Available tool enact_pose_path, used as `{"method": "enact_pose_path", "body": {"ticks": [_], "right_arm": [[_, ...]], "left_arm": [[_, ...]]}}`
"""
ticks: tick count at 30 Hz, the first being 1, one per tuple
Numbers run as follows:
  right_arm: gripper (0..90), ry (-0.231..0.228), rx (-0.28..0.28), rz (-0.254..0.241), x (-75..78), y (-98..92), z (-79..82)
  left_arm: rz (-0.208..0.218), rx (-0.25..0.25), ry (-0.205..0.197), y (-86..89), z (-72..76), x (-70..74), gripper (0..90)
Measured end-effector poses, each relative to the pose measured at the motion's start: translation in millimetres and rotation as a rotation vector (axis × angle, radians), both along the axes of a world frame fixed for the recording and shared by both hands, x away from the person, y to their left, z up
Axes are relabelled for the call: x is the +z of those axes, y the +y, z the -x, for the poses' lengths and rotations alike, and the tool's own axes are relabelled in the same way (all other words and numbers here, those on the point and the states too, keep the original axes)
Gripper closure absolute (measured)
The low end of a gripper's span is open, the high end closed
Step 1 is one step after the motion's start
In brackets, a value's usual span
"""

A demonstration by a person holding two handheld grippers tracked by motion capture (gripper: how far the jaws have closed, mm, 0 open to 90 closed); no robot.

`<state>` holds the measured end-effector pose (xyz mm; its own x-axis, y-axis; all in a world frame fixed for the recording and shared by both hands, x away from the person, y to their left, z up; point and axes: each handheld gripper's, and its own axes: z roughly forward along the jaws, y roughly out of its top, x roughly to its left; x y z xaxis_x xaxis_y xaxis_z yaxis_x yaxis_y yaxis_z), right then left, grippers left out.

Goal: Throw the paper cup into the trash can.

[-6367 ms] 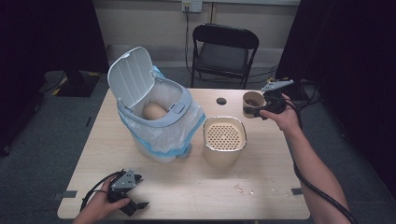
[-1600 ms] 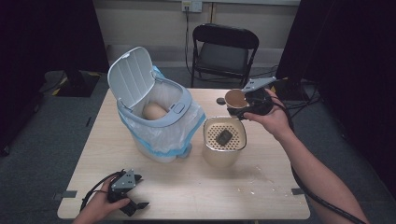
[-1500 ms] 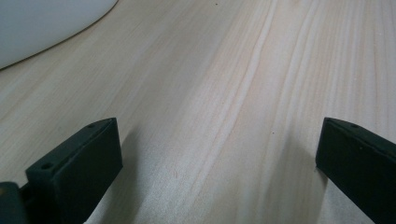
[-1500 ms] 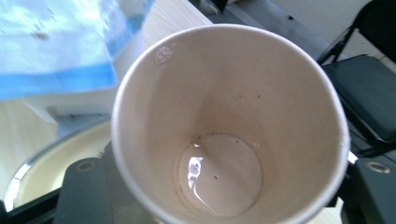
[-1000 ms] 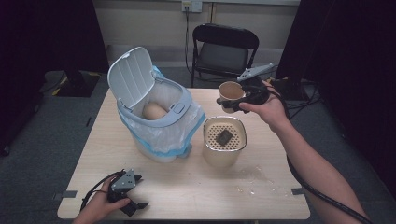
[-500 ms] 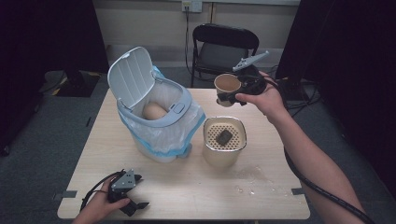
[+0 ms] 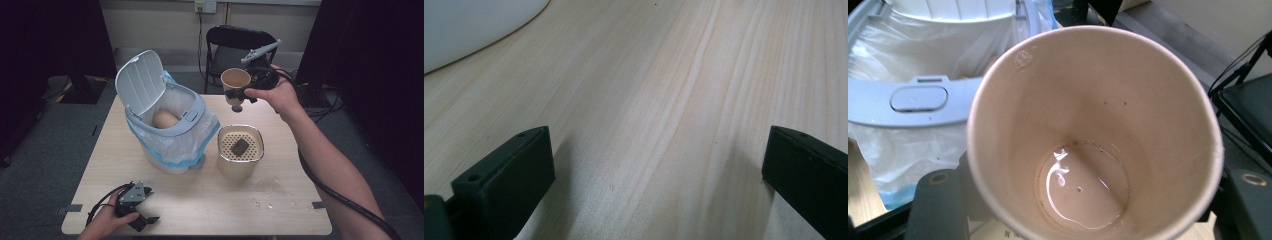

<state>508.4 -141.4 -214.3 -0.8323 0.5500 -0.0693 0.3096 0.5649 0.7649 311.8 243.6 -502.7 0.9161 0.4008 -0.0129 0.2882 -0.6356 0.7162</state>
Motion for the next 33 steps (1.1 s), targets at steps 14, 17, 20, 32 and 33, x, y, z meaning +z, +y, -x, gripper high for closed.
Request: {"method": "enact_pose_path", "body": {"ticks": [14,17,20,32,33], "right_arm": [[29.7,-0.01,0.054,-0.002,16.9,32.9,-2.8],[29.7,-0.011,0.06,-0.004,19.2,38.5,-3.1],[29.7,-0.011,0.07,-0.008,21.2,44.2,-3.6],[29.6,-0.014,0.112,-0.041,26.2,66.9,1.9],[29.6,-0.012,0.114,-0.041,26.6,69.1,2.7]], "left_arm": [[0.0,0.0,0.0,0.0,0.0,0.0,0.0],[0.0,0.0,0.0,0.0,0.0,0.0,0.0],[0.0,0.0,0.0,0.0,0.0,0.0,0.0],[0.0,0.0,0.0,0.0,0.0,0.0,0.0],[0.0,0.0,0.0,0.0,0.0,0.0,0.0]]}}
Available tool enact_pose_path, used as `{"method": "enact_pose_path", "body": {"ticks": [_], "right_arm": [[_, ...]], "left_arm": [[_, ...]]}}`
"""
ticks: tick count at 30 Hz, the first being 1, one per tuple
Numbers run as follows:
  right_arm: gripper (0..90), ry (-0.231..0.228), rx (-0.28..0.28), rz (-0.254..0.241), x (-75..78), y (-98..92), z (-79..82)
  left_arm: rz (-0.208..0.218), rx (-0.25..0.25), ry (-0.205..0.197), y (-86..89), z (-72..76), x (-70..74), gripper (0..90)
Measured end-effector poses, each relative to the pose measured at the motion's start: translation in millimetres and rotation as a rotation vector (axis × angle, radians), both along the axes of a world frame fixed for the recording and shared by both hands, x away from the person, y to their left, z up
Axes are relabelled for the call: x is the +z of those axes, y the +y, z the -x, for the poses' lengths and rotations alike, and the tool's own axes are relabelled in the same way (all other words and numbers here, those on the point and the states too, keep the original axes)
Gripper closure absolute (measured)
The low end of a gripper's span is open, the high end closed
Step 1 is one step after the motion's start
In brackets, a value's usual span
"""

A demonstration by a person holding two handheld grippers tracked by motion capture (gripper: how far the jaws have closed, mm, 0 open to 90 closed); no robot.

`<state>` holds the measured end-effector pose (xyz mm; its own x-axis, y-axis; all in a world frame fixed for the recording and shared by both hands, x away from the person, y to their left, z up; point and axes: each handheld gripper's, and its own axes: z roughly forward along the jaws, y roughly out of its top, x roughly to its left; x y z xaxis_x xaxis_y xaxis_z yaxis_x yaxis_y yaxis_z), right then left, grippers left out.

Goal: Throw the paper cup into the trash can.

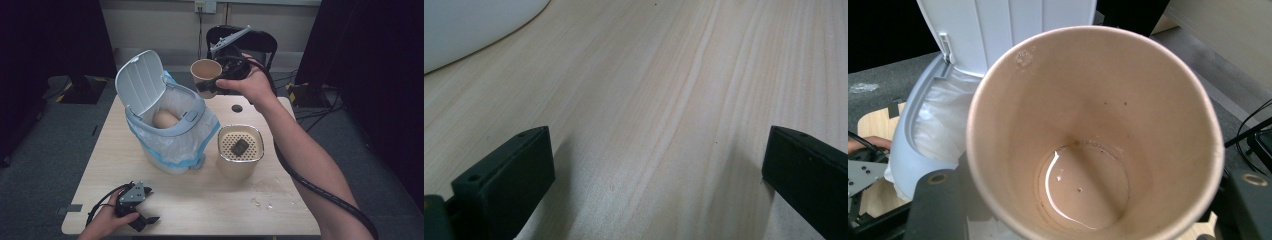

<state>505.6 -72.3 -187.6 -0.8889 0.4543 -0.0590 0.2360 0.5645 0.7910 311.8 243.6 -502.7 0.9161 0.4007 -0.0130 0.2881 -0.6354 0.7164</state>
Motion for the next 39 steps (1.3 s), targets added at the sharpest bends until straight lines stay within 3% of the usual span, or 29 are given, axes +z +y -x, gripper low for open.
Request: {"method": "enact_pose_path", "body": {"ticks": [15,39], "right_arm": [[29.6,0.0,0.048,-0.006,-3.7,32.0,6.4],[29.4,0.02,0.124,0.008,-22.4,74.6,12.7]], "left_arm": [[0.0,0.0,0.0,0.0,0.0,0.0,0.0],[0.0,0.001,0.004,0.0,0.2,0.0,0.0]]}}
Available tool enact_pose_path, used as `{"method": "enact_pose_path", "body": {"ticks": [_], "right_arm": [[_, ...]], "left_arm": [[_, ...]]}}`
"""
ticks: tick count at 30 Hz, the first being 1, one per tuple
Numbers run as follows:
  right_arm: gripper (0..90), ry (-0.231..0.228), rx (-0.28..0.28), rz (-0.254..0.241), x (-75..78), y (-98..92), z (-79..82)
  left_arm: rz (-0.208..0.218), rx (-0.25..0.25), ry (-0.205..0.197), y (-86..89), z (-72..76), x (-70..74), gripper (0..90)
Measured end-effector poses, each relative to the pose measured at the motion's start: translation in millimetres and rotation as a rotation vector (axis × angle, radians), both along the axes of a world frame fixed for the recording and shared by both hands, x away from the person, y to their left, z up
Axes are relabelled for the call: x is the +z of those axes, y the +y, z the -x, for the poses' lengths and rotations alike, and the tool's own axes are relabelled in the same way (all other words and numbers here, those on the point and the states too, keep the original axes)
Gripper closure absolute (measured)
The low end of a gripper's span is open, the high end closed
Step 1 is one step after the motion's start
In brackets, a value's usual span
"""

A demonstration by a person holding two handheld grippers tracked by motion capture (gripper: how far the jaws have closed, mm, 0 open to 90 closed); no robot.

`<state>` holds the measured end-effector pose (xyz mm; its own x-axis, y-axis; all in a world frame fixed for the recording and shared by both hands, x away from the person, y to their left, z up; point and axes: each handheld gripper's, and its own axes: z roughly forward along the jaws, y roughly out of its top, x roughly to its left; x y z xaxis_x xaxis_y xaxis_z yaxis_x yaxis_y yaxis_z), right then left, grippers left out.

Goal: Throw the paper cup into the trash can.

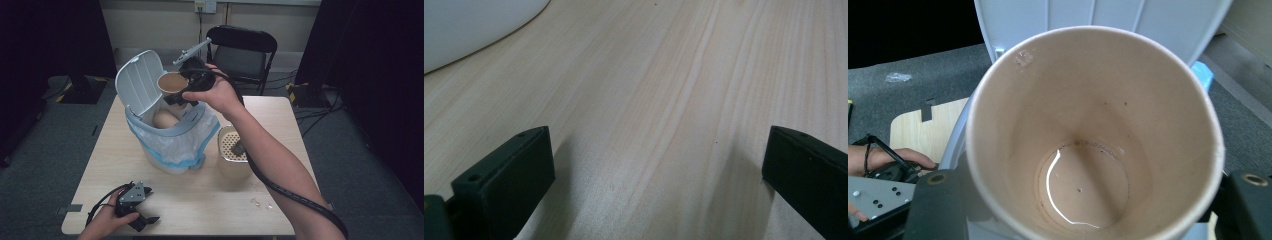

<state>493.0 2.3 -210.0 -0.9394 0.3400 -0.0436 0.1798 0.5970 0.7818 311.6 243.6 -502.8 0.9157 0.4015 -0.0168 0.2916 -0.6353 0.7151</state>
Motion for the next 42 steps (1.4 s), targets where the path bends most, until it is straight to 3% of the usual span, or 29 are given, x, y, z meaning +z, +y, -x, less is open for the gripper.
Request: {"method": "enact_pose_path", "body": {"ticks": [28,31,33,42], "right_arm": [[27.6,0.035,0.014,-0.012,-26.4,24.2,-10.9],[24.7,0.047,0.016,-0.025,-29.5,24.2,-12.1],[13.7,0.048,-0.001,-0.034,-30.2,23.2,-11.8],[15.0,0.055,0.005,-0.035,-21.0,6.5,-2.4]], "left_arm": [[0.0,-0.002,-0.004,0.0,-0.2,0.1,0.0],[0.0,-0.001,-0.004,0.0,-0.2,0.1,0.0],[0.0,-0.002,-0.004,0.0,-0.2,0.1,0.0],[0.0,-0.002,-0.004,0.1,-0.2,0.1,0.0]]}}
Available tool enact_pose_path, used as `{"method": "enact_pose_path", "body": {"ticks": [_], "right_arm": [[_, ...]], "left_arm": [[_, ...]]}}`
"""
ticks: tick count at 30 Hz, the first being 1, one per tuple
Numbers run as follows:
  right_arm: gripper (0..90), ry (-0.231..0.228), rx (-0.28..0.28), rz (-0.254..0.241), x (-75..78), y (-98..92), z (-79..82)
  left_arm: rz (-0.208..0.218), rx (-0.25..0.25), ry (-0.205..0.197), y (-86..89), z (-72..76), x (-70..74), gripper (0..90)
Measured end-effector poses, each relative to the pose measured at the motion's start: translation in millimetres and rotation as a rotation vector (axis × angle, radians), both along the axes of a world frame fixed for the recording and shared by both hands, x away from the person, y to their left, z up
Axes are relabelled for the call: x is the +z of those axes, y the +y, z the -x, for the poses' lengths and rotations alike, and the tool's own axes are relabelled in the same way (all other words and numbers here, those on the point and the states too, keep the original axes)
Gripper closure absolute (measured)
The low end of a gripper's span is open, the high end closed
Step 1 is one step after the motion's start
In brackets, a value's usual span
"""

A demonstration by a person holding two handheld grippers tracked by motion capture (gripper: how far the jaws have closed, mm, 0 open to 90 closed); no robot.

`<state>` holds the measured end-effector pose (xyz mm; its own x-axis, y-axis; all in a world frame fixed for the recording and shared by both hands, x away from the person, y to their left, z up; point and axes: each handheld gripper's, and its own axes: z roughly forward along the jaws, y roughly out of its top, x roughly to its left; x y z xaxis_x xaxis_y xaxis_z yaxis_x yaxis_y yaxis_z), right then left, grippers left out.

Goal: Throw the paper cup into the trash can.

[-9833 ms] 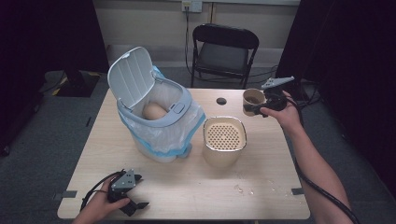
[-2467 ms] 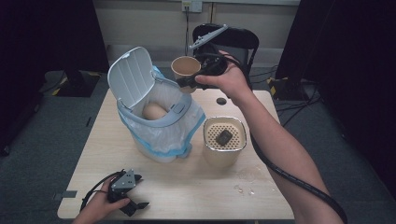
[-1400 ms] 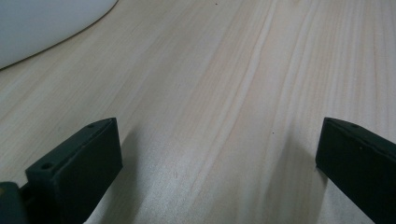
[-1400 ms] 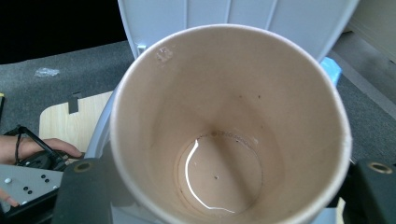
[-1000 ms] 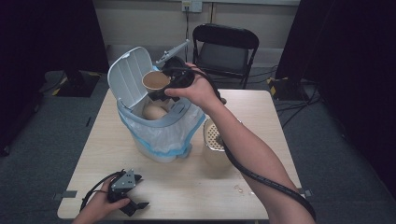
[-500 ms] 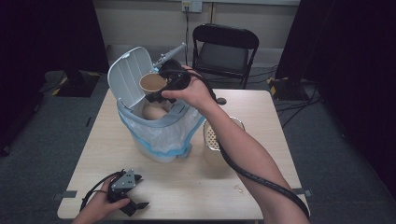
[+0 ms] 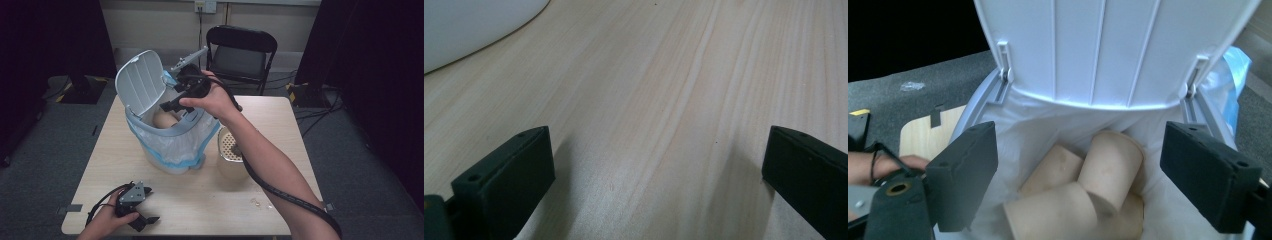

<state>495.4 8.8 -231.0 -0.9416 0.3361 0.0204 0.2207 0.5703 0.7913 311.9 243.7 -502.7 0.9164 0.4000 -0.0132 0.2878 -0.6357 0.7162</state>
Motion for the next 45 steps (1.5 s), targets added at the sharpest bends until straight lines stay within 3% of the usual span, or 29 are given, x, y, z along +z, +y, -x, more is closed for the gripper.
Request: {"method": "enact_pose_path", "body": {"ticks": [28,45], "right_arm": [[14.4,0.022,-0.019,-0.032,2.8,-84.6,30.0],[14.4,0.01,-0.033,-0.011,-15.6,-121.8,51.2]], "left_arm": [[0.0,0.001,-0.001,0.0,0.0,0.0,0.0],[0.0,0.001,0.0,-0.1,0.1,0.0,0.0]]}}
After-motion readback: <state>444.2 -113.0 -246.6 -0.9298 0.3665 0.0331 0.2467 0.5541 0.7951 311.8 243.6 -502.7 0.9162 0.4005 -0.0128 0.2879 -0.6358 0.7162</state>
